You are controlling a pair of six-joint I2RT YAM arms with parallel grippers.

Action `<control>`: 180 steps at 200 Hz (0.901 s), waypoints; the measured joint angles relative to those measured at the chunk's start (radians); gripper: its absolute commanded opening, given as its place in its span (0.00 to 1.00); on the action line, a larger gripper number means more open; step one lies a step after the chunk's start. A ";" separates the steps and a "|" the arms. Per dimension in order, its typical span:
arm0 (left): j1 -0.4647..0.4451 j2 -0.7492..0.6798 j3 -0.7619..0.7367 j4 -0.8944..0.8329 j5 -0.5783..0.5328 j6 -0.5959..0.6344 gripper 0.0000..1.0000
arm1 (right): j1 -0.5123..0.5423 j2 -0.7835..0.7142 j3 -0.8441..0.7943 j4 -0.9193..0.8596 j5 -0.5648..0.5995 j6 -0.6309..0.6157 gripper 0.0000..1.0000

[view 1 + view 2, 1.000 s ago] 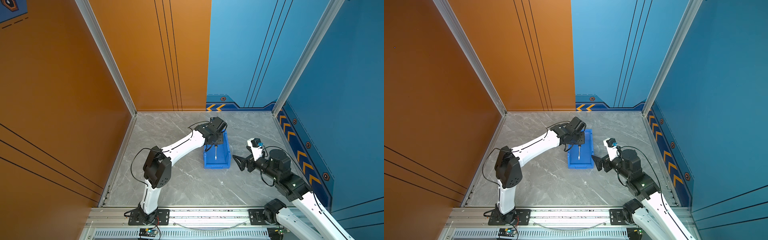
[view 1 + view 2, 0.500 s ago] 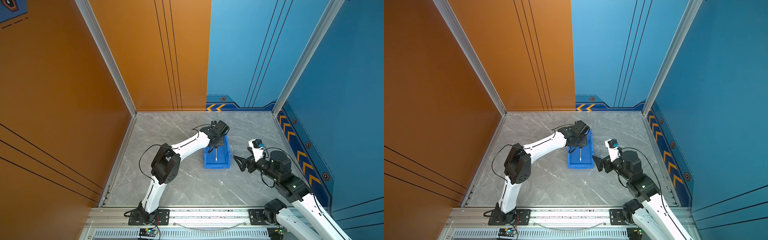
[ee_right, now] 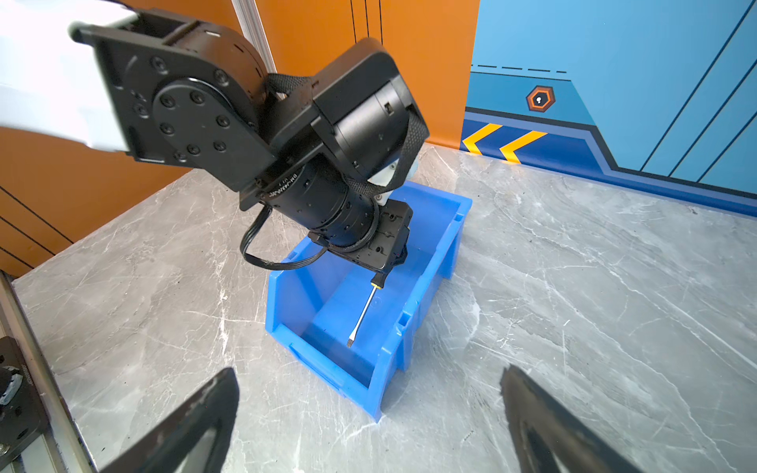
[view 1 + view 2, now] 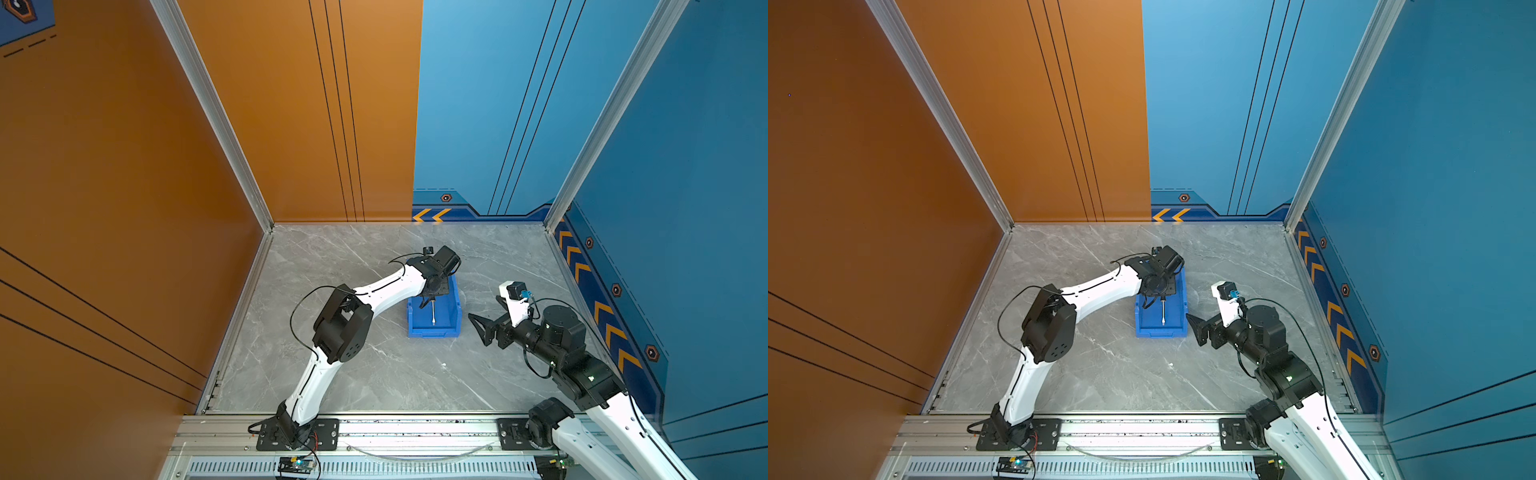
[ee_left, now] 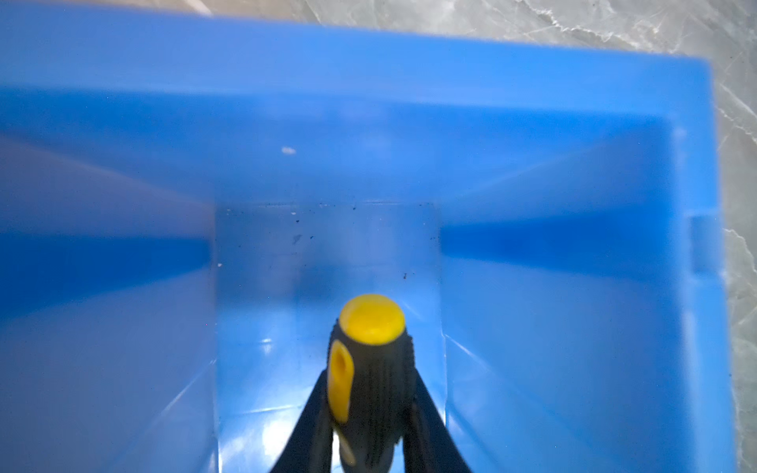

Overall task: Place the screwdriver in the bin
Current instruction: 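Lower the screwdriver into the bin with the left gripper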

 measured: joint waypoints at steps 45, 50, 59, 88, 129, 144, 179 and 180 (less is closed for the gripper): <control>0.001 0.027 0.007 -0.004 -0.004 -0.021 0.14 | -0.011 -0.033 -0.010 0.000 0.000 -0.007 1.00; 0.001 0.030 0.009 -0.006 -0.006 -0.022 0.14 | -0.012 -0.035 -0.012 0.000 0.000 -0.007 1.00; 0.001 0.036 0.012 -0.007 -0.007 -0.024 0.15 | -0.013 -0.038 -0.015 0.000 0.000 -0.007 1.00; 0.001 0.052 0.032 -0.026 -0.011 -0.037 0.16 | -0.015 -0.040 -0.023 0.000 -0.001 -0.007 1.00; 0.002 0.091 0.069 -0.039 -0.014 -0.048 0.17 | -0.024 -0.051 -0.026 0.000 -0.002 -0.007 1.00; 0.002 0.099 0.076 -0.041 -0.027 -0.048 0.18 | -0.030 -0.051 -0.026 0.000 -0.002 -0.007 1.00; 0.003 0.112 0.095 -0.042 -0.032 -0.048 0.21 | -0.033 -0.051 -0.026 0.000 -0.001 -0.008 1.00; 0.003 0.112 0.096 -0.042 -0.032 -0.048 0.21 | -0.033 -0.051 -0.026 0.000 -0.001 -0.008 1.00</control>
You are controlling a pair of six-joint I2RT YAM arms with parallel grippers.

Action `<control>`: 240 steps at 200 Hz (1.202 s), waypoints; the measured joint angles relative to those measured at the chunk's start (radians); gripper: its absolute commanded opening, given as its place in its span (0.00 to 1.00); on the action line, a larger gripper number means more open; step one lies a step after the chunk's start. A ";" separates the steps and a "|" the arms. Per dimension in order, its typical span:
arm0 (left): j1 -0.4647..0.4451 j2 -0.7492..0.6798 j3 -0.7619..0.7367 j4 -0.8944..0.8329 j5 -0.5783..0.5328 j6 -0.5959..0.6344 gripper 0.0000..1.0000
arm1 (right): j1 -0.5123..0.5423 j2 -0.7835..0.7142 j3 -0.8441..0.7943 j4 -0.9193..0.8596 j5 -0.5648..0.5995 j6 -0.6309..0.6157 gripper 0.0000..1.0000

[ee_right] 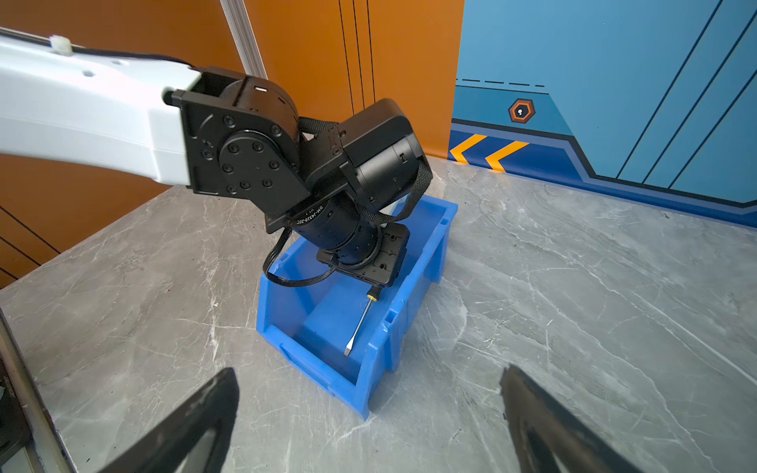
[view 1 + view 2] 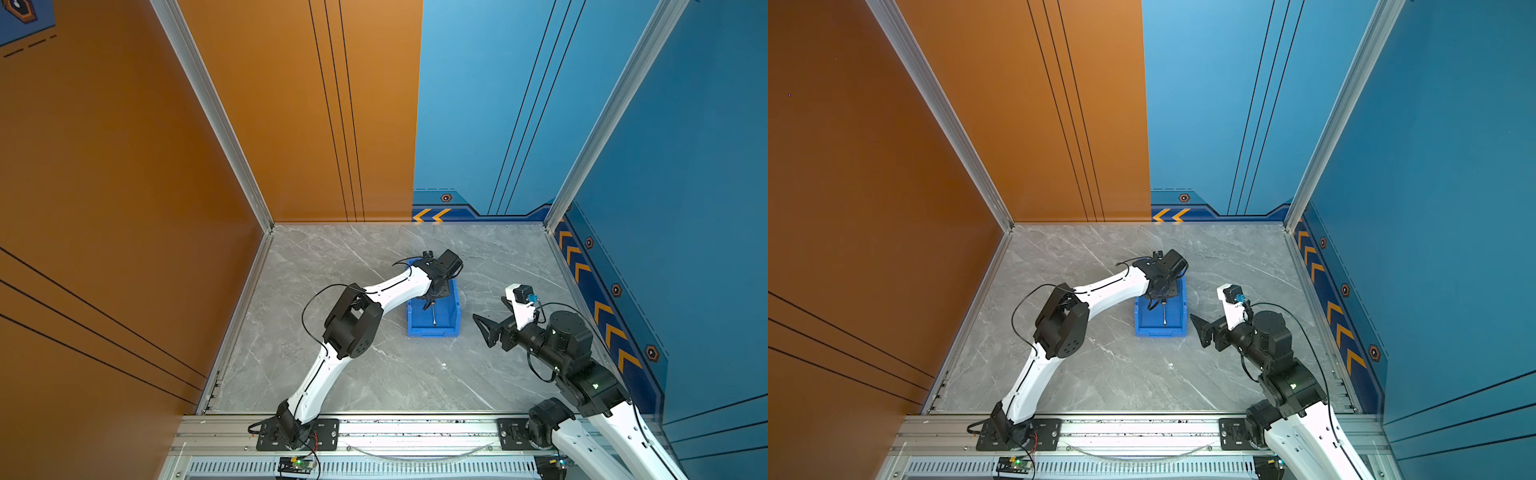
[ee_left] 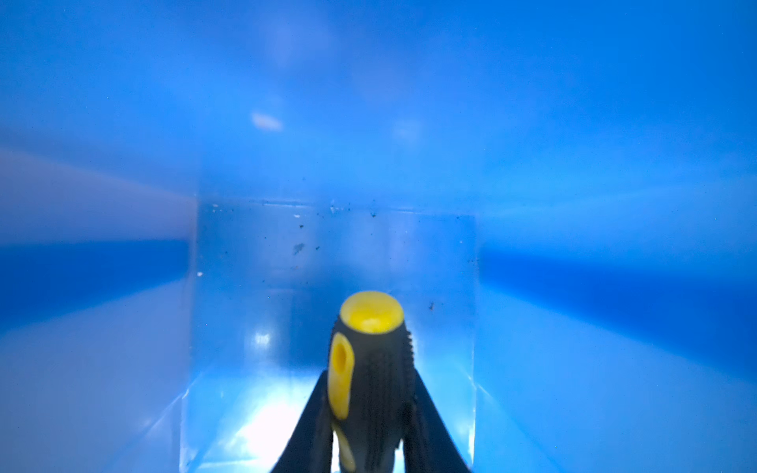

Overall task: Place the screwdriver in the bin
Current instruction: 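Lower the screwdriver into the bin with the left gripper, then open the left gripper to release the screwdriver and lift away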

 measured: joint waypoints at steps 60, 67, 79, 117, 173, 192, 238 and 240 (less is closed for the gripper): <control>0.000 0.008 0.009 0.001 -0.005 0.000 0.29 | -0.019 0.000 0.000 0.000 0.000 -0.018 1.00; 0.000 0.011 0.012 0.001 -0.008 0.000 0.29 | -0.021 0.000 0.000 0.000 0.000 -0.018 1.00; 0.000 0.015 0.017 0.001 -0.012 0.000 0.32 | -0.024 0.000 0.000 0.000 0.000 -0.018 1.00; 0.000 0.017 0.019 0.004 -0.018 -0.006 0.41 | -0.039 0.000 0.000 0.000 -0.004 -0.023 1.00; 0.000 0.017 0.021 0.000 -0.023 -0.006 0.47 | -0.059 0.000 0.000 0.000 -0.022 -0.029 1.00; -0.001 0.017 0.034 -0.019 -0.023 -0.004 0.51 | -0.061 0.000 0.000 0.000 -0.024 -0.029 1.00; -0.005 0.003 0.058 -0.041 -0.028 0.027 0.56 | -0.070 0.000 0.000 0.000 -0.036 -0.029 1.00; -0.005 0.002 0.058 -0.043 -0.028 0.027 0.57 | -0.070 0.000 0.000 0.000 -0.038 -0.029 1.00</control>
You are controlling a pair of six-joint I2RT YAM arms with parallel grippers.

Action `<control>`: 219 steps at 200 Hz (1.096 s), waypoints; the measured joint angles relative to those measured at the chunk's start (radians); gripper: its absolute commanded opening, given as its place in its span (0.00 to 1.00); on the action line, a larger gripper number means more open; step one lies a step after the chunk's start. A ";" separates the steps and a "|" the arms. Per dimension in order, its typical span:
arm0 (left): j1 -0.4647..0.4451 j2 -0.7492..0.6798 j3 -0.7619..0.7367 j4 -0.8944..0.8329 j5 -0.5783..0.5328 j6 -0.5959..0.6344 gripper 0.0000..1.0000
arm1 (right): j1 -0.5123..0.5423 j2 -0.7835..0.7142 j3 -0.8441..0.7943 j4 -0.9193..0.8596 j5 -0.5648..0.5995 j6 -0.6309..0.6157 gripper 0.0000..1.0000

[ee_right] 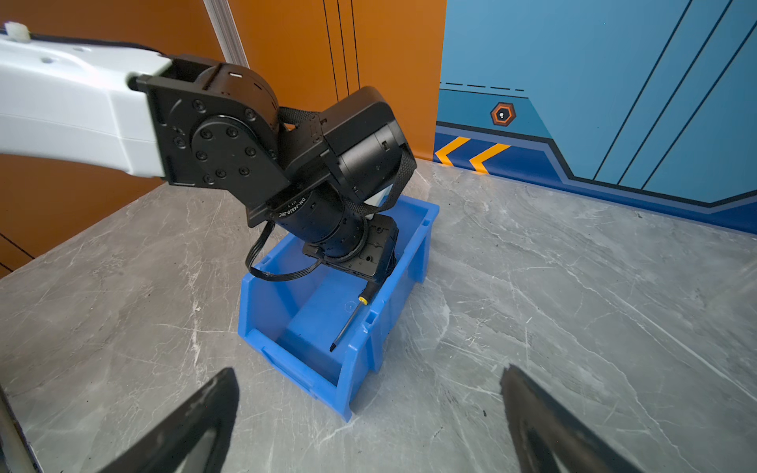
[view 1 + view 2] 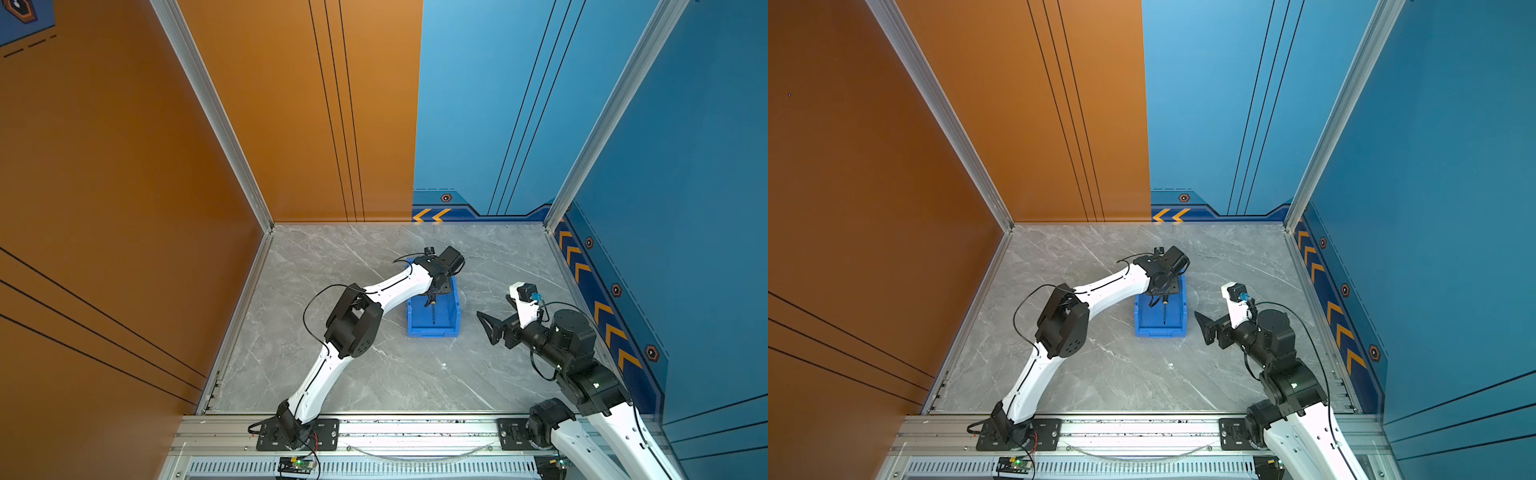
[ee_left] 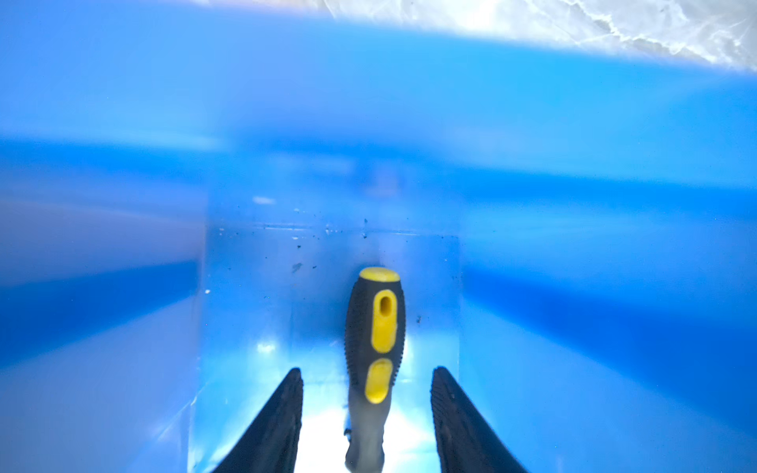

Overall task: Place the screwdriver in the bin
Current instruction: 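Open the left gripper to release the screwdriver and lift away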

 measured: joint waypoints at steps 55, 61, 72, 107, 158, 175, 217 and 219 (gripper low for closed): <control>-0.043 -0.174 -0.036 -0.008 -0.030 0.056 0.61 | -0.002 -0.005 -0.004 0.000 -0.028 0.005 1.00; -0.049 -0.198 -0.047 -0.007 -0.033 0.061 0.61 | -0.002 -0.006 -0.005 0.000 -0.029 0.005 1.00; -0.059 -0.243 -0.070 -0.005 -0.037 0.064 0.61 | -0.002 -0.013 -0.006 0.000 -0.028 0.012 1.00; -0.076 -0.317 -0.137 -0.005 -0.050 0.097 0.62 | -0.006 -0.077 -0.030 0.000 0.000 0.039 1.00; -0.077 -0.430 -0.314 0.002 -0.070 0.189 0.67 | -0.007 -0.128 -0.044 -0.041 0.173 0.087 1.00; -0.079 -0.533 -0.434 0.030 -0.076 0.220 0.69 | -0.008 -0.126 -0.044 -0.064 0.235 0.106 1.00; -0.074 -0.814 -0.728 0.113 -0.091 0.279 0.81 | -0.014 -0.098 -0.044 -0.083 0.374 0.133 1.00; -0.073 -0.828 -0.743 0.117 -0.093 0.283 0.82 | -0.014 -0.097 -0.044 -0.084 0.383 0.135 1.00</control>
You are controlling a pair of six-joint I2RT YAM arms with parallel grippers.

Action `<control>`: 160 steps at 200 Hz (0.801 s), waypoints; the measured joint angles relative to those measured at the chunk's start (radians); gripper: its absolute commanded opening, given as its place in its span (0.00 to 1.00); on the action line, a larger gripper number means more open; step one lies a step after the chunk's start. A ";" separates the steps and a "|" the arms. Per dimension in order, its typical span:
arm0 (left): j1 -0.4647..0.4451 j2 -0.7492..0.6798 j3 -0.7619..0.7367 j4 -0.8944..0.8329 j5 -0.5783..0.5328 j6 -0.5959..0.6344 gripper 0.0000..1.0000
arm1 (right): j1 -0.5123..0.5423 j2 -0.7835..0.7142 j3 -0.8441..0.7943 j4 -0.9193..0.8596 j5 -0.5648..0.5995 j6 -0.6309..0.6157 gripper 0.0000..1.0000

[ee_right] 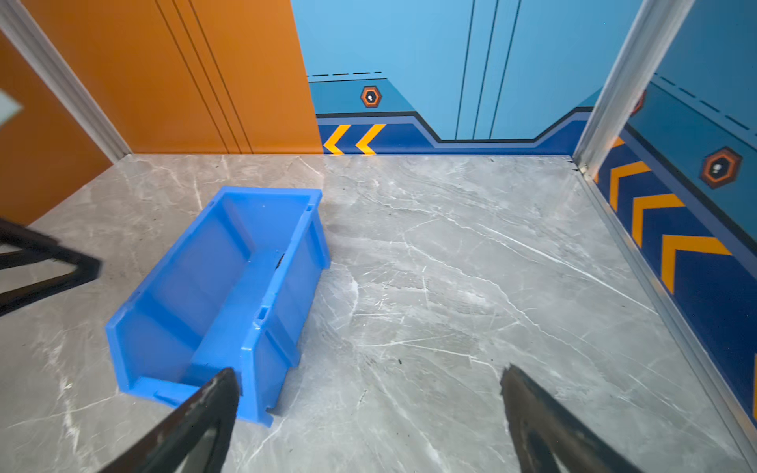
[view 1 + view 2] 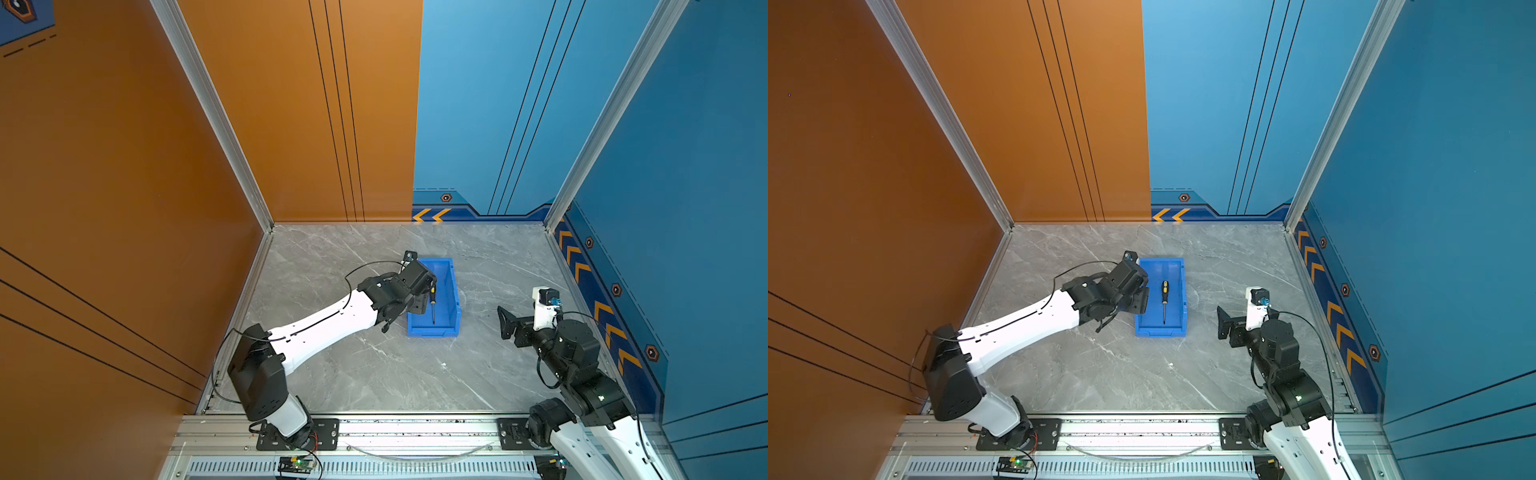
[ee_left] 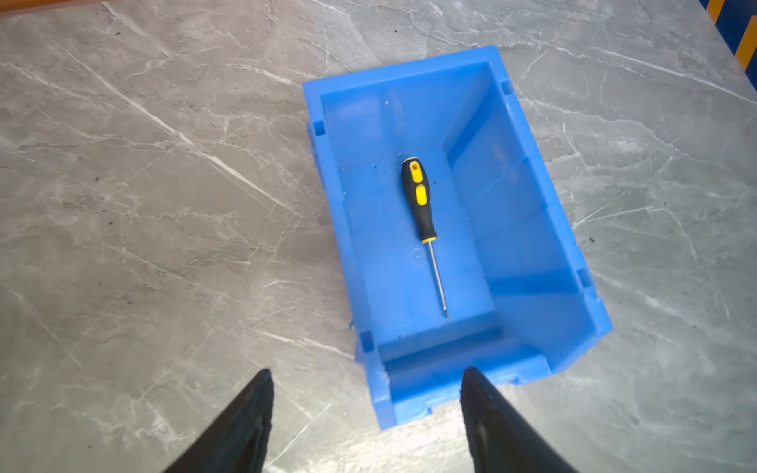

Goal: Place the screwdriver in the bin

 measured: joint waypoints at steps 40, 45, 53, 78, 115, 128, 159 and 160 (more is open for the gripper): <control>0.077 -0.230 -0.231 0.031 -0.037 0.074 0.98 | -0.006 -0.018 -0.031 0.006 0.133 0.012 1.00; 0.098 -0.261 -0.264 0.039 -0.044 0.079 0.98 | -0.007 -0.024 -0.044 0.013 0.146 0.011 1.00; 0.131 -0.305 -0.310 0.044 -0.052 0.090 0.98 | -0.014 -0.031 -0.068 0.023 0.166 0.011 1.00; 0.255 -0.420 -0.439 0.052 -0.086 0.117 0.98 | -0.055 -0.025 -0.134 0.074 0.195 0.005 1.00; 0.395 -0.468 -0.557 0.084 -0.214 0.120 0.98 | -0.157 0.080 -0.240 0.266 0.152 -0.016 1.00; 0.448 -0.462 -0.595 0.092 -0.270 0.103 0.98 | -0.193 0.153 -0.264 0.332 0.125 -0.015 1.00; 0.602 -0.452 -0.655 0.150 -0.343 0.115 0.98 | -0.236 0.336 -0.272 0.484 0.069 -0.016 1.00; 0.604 -0.452 -0.657 0.153 -0.343 0.117 0.98 | -0.237 0.343 -0.274 0.493 0.067 -0.016 1.00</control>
